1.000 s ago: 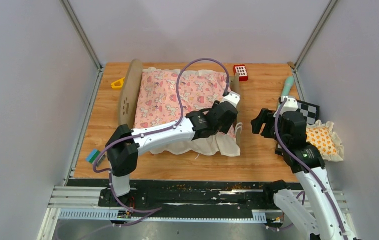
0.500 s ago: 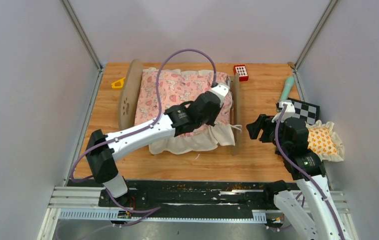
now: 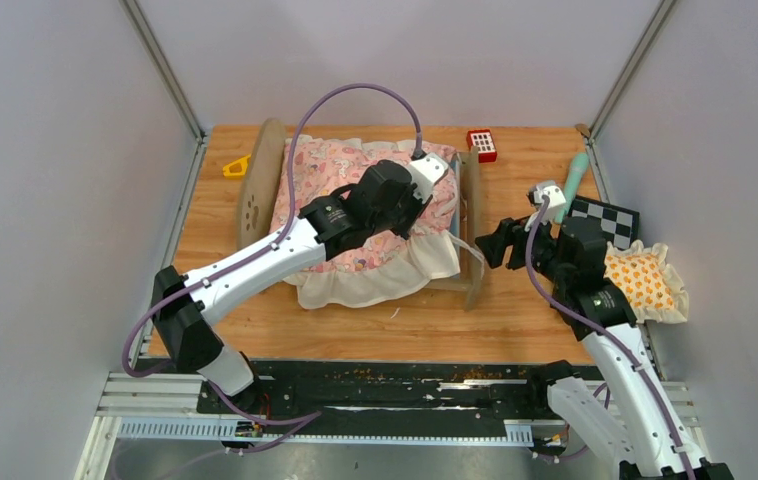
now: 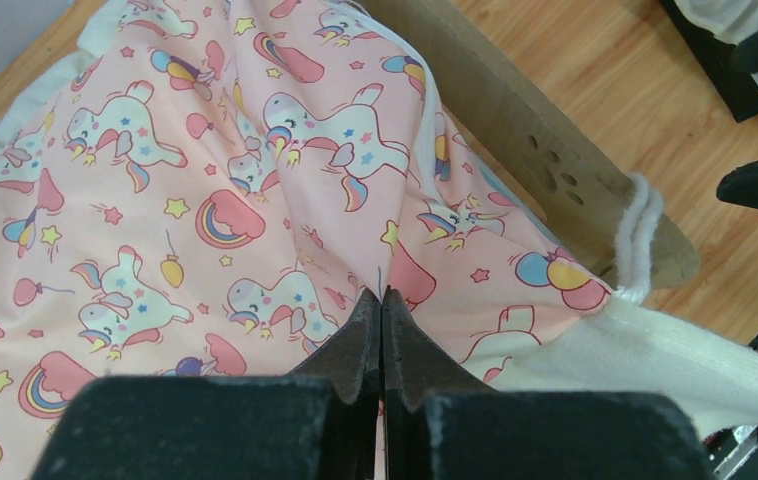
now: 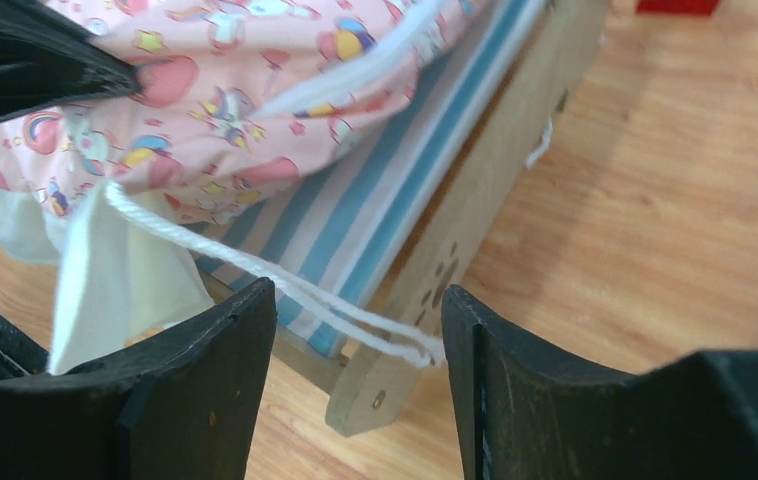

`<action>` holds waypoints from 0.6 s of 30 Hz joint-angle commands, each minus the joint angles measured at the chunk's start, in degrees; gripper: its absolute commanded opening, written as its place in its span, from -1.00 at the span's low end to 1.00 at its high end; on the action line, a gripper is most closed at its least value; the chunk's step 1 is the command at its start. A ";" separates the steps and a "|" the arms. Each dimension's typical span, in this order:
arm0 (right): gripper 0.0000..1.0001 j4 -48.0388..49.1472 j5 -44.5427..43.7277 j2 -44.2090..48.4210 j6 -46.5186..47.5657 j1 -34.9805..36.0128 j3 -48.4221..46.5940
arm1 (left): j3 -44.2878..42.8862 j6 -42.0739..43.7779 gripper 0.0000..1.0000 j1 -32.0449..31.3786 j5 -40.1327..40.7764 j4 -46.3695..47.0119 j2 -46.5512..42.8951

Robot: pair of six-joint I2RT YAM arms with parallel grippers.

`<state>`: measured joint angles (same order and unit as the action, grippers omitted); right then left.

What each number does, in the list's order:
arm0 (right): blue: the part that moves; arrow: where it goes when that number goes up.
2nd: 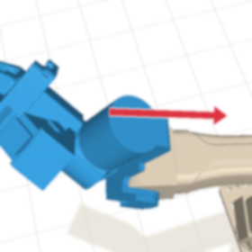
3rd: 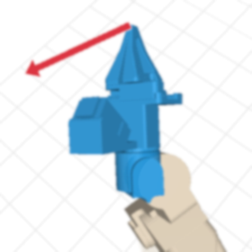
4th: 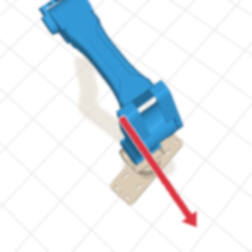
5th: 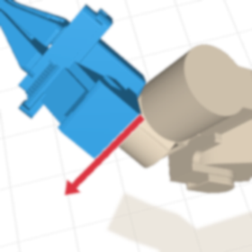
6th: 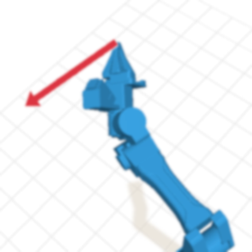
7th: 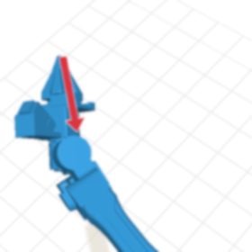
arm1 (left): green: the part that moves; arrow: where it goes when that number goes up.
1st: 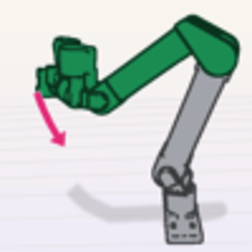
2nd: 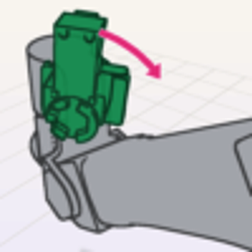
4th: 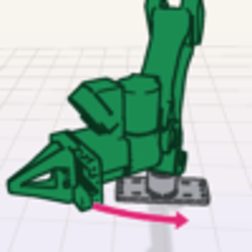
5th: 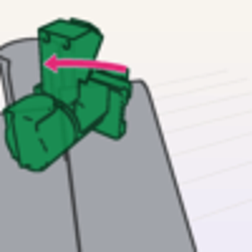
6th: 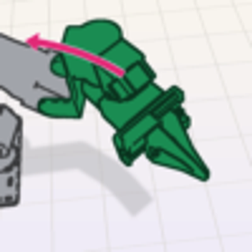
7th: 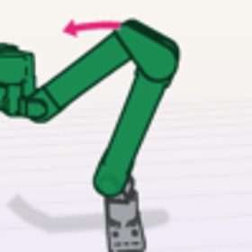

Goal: Set up the pet bed
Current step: Cross the ropes on the bed frame.

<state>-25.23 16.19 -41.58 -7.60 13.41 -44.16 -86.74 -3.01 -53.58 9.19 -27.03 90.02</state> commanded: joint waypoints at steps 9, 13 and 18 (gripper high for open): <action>0.25 13.46 16.45 0.71 21.93 -0.07 1.24 | 0.07 4.47 -1.00 0.32 -4.13 0.77 -2.27; 0.22 12.52 18.45 -1.28 22.83 -0.10 0.75 | -0.09 4.32 -1.00 0.35 -4.29 0.74 -2.25; 0.16 12.29 16.60 -4.42 23.32 -0.05 0.57 | -0.27 4.15 -1.00 0.32 -4.53 0.82 -2.13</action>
<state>-15.11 32.03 -44.21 13.41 13.41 -42.83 -86.63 0.16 -53.52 5.48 -27.44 90.00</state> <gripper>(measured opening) 0.589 0.007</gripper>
